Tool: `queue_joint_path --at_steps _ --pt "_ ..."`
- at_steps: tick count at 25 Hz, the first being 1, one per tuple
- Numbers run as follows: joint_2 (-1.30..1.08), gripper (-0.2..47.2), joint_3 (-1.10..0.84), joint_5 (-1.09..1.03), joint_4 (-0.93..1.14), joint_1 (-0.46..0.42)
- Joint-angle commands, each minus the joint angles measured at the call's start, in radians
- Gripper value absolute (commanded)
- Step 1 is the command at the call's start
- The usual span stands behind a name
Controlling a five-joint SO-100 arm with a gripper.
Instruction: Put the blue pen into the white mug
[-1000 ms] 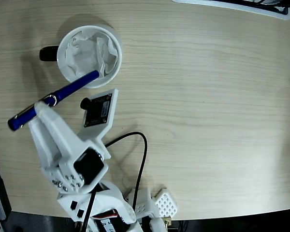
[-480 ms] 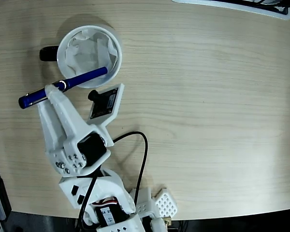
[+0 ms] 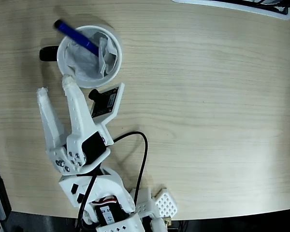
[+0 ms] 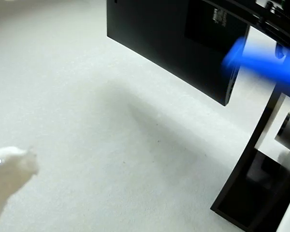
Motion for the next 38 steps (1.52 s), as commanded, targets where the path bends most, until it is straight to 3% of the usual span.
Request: queue_joint_path --at_steps 1,2,4,8,14,18,24,28,38 --pt "0.112 7.4 0.020 -0.025 -0.026 0.017" --pt "0.146 3.2 0.040 -0.052 -0.026 0.023" --pt "0.215 0.1 0.087 -0.106 -0.026 0.038" --pt "0.357 0.0 0.199 -0.229 -0.021 0.098" --pt "0.502 0.0 0.365 -0.577 0.026 0.222" --pt "0.520 0.0 0.359 -0.802 0.255 0.328" --pt "0.661 0.0 0.347 -0.963 0.689 0.486" --pt "0.799 0.0 0.390 -1.035 0.954 0.503" --pt "1.160 0.0 0.474 -1.091 1.367 0.543"
